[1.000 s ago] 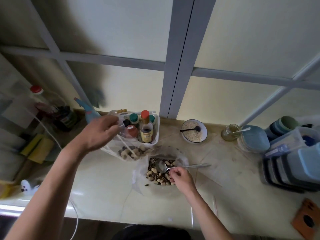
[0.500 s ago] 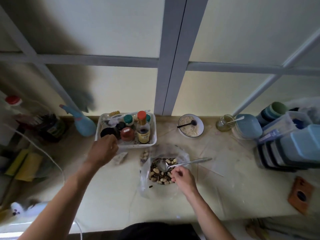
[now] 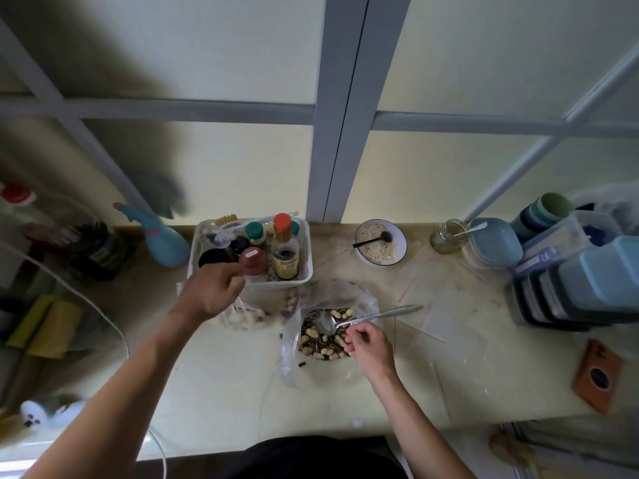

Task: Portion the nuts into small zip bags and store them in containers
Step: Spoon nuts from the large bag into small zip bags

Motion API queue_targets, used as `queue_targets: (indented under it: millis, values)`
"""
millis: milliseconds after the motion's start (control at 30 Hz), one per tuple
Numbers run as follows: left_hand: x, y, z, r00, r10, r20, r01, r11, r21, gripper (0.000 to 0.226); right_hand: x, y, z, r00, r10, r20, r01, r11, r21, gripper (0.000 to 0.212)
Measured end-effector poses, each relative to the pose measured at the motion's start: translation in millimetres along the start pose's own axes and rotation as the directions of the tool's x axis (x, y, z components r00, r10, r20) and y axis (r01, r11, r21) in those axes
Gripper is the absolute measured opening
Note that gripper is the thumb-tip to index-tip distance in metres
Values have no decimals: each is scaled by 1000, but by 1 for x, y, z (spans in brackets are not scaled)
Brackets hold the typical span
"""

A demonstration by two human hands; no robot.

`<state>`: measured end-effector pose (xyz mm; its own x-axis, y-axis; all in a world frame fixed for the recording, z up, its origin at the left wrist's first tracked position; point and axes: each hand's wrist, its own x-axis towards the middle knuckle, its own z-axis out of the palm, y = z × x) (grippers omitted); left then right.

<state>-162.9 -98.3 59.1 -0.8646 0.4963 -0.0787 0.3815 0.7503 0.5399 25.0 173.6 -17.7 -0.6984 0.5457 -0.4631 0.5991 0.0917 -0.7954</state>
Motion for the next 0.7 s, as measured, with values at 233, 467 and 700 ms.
queue_targets:
  millis: [233, 467, 700]
  values:
    - [8, 6, 23, 965, -44, -260, 89, 983, 163, 18, -5, 11, -21, 1000, -5, -6, 5, 999, 42, 17]
    - [1, 57, 50, 809, -81, -582, 156, 985, 79, 27, 29, 37, -78, 990, 61, -130, -56, 998, 41, 18]
    - [-21, 136, 103, 836, -55, -546, 90, 995, 38, 32, 95, 71, -156, 977, -22, -211, -59, 927, -369, 18]
